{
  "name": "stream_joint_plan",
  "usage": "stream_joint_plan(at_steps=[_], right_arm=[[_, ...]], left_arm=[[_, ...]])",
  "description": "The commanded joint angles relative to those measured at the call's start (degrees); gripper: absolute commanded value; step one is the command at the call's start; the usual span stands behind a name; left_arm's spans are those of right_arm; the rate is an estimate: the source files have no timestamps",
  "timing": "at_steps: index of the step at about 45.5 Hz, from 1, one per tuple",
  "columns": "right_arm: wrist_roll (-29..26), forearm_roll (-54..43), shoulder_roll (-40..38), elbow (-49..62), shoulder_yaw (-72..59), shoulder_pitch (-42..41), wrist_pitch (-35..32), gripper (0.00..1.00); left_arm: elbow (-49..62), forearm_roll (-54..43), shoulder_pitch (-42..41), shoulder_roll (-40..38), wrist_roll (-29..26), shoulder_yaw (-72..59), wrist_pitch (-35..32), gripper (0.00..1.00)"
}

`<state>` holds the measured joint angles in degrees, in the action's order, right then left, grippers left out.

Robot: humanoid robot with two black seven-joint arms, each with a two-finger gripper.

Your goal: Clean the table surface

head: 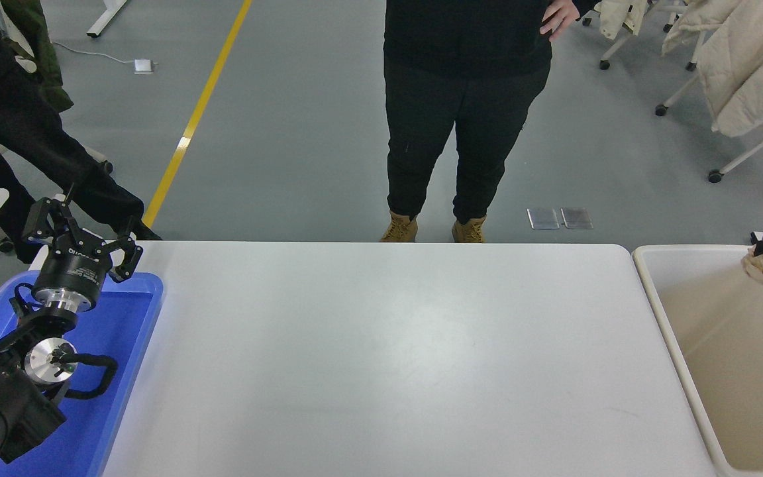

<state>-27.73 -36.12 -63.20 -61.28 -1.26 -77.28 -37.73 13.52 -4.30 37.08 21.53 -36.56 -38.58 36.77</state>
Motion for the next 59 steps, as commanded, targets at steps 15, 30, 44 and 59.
stream_joint_plan(at_steps=[15,30,44,59], right_arm=[[8.91,0.26,23.47,31.48,5.14,19.35,17.06,0.00],[25.26,-0.09,30.51,42.99,4.34,27.53,25.77,0.00],[28.44,1.23,35.08,46.07,7.68,32.01,39.04,0.00],[28.52,4.92,38.51,47.48,8.47,34.74,43.53,0.00]], left_arm=[[-0.07,-0.01,0.01,0.00,0.00,0.00,-0.03,1.00],[-0.07,-0.01,0.01,0.00,0.00,0.00,-0.03,1.00],[-0.07,-0.01,-0.08,0.00,0.00,0.00,-0.03,1.00],[-0.07,-0.01,-0.08,0.00,0.00,0.00,-0.12,1.00]])
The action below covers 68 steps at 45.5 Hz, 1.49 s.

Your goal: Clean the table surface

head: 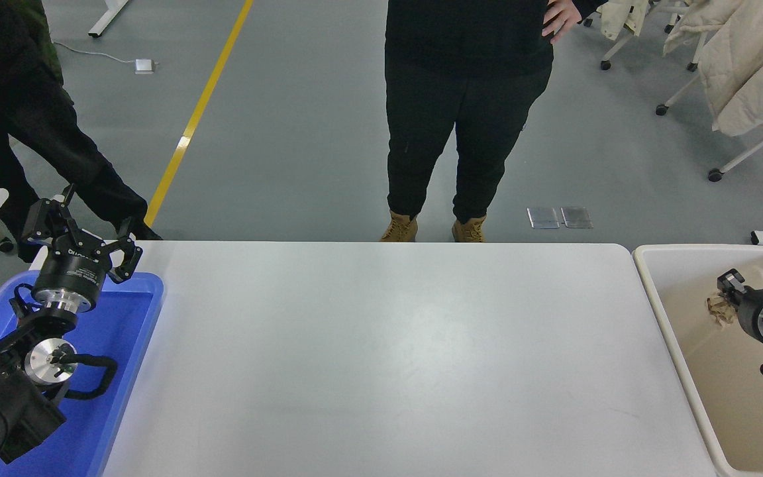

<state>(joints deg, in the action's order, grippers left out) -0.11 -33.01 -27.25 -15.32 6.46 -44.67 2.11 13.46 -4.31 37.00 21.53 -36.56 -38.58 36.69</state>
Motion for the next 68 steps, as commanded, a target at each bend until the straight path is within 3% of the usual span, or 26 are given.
stream_joint_plan(at_steps=[1,18,21,23,31,52,62,68], right_arm=[[0.90,1.81,2.64,1.78,0.75,2.21,3.78,0.00],[0.72,2.16,2.82,2.66,0.75,2.13,4.74,0.02],[0.46,3.03,2.81,2.58,0.84,1.87,4.92,0.64],[0.46,4.70,2.47,1.70,1.36,1.43,4.22,1.00],[0.46,12.53,-0.17,0.82,3.83,1.34,3.69,1.00],[0.46,12.97,-4.39,-1.11,4.61,1.42,3.51,1.00],[0.90,12.97,-15.90,-19.99,16.73,2.57,3.51,1.00],[0.99,12.97,-17.40,-27.56,25.43,5.81,3.43,1.00]], left_arm=[[-0.01,0.00,0.00,0.00,0.00,0.00,-0.04,1.00],[-0.01,0.00,0.00,0.00,0.00,0.00,-0.04,1.00],[-0.01,0.00,0.00,0.00,0.00,0.00,-0.04,1.00],[-0.01,0.00,0.00,0.00,0.00,0.00,-0.04,1.00],[-0.01,0.00,0.00,0.00,0.00,0.00,-0.04,1.00],[-0.01,0.00,0.00,0.00,0.00,0.00,-0.04,1.00],[-0.01,0.00,0.00,0.00,0.00,0.00,-0.04,1.00],[-0.01,0.00,0.00,0.00,0.00,0.00,-0.04,1.00]])
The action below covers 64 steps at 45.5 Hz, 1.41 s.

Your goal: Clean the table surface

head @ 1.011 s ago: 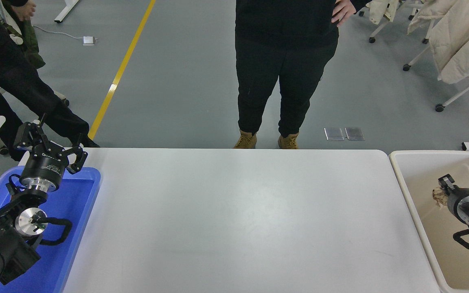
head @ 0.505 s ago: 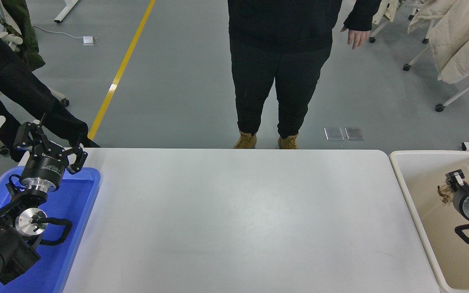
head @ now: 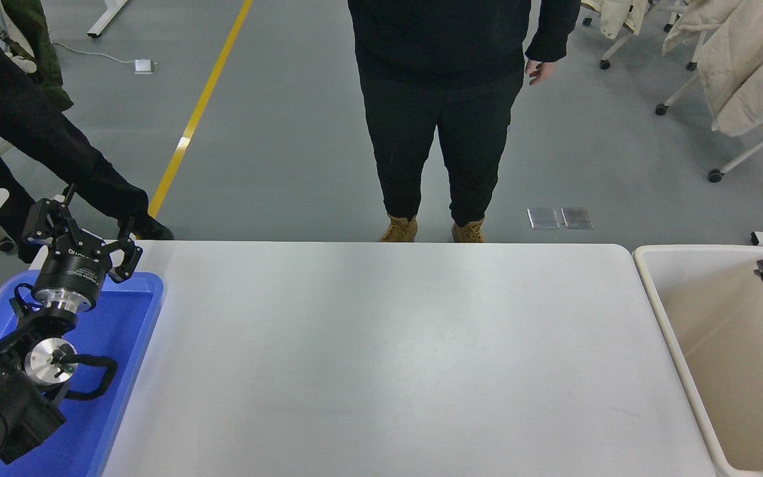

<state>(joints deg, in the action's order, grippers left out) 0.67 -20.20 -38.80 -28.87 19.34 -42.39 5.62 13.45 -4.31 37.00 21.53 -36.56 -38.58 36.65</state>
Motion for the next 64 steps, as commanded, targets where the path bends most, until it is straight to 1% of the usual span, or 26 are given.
stream_joint_plan(at_steps=[1,6,10,21,23,28,29,33,45,56,64], right_arm=[[0.21,0.16,-5.84,-14.63,13.78,4.41,-0.09,1.00],[0.38,0.16,-4.97,-16.39,20.37,7.15,-0.79,1.00],[0.38,0.16,-1.64,-18.24,25.30,7.67,-2.63,1.00],[0.65,0.16,14.01,-18.94,36.46,10.13,-2.46,1.00],[1.52,0.16,16.38,-18.94,37.78,10.49,-2.55,1.00],[6.18,0.16,21.83,-18.94,40.69,10.66,-2.55,1.00],[7.49,0.16,24.10,-18.94,41.99,10.66,-2.55,1.00],[8.56,0.07,27.63,-18.59,44.55,10.58,-2.46,1.00],[9.44,-0.45,33.70,-16.49,46.23,9.96,-2.46,1.00],[13.04,-0.98,38.27,-15.43,46.67,8.91,-2.11,1.00],[16.38,-0.98,38.80,-10.42,46.75,7.33,-2.02,1.00]], left_arm=[[0.08,0.00,0.00,0.00,0.00,0.00,0.00,1.00],[0.00,0.00,0.00,0.00,0.00,0.00,0.00,1.00],[0.00,0.00,0.00,0.00,0.00,0.00,0.00,1.00],[0.00,0.00,0.00,0.00,0.00,0.00,0.00,1.00],[0.00,0.00,0.00,0.00,0.00,0.00,0.00,1.00],[0.00,0.00,0.09,0.00,0.00,0.00,0.00,1.00],[0.00,0.00,0.09,0.00,0.00,0.00,0.00,1.00],[0.00,0.00,0.09,0.00,0.00,0.00,0.09,1.00],[0.00,0.00,0.09,0.00,0.00,0.00,0.09,1.00],[0.08,0.00,0.09,0.00,0.00,0.00,0.09,1.00],[0.00,0.00,0.09,0.00,0.00,0.00,0.09,1.00]])
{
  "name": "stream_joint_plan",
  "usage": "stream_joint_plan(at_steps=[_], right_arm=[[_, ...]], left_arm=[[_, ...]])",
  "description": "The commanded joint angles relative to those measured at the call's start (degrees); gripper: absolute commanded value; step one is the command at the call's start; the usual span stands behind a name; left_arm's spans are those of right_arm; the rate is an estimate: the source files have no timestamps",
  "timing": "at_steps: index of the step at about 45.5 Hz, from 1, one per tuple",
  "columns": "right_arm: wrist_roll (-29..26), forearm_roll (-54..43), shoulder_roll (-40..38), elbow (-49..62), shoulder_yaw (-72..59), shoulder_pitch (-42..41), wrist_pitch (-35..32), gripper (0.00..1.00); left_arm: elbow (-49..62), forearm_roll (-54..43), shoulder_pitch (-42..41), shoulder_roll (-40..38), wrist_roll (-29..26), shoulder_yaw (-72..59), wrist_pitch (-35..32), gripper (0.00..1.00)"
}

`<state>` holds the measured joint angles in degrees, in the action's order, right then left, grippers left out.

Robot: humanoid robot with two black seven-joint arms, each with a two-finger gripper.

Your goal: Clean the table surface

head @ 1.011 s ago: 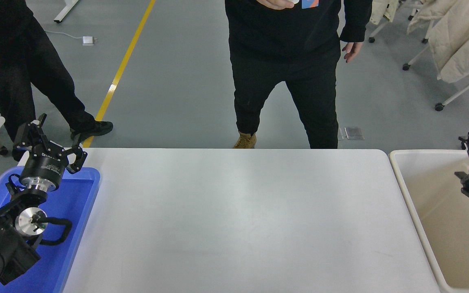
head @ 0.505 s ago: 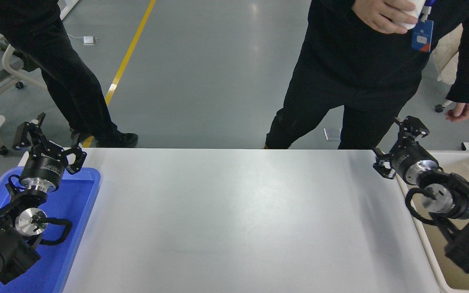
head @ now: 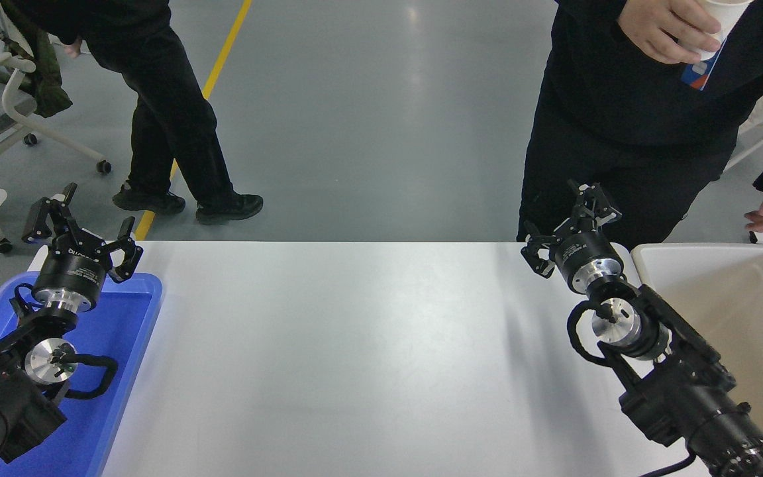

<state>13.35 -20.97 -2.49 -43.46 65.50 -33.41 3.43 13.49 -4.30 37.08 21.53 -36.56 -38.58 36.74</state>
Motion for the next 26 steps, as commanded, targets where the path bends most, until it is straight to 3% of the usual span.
stream_joint_plan(at_steps=[1,26], right_arm=[[3.79,-0.21,2.49,4.44,0.59,-1.83,0.26,1.00],[4.49,-0.30,2.49,6.20,-0.11,-2.01,0.26,1.00]], left_arm=[[-0.04,0.00,0.01,0.00,0.00,0.00,0.00,1.00],[-0.04,0.00,0.01,0.00,0.00,0.00,0.00,1.00]])
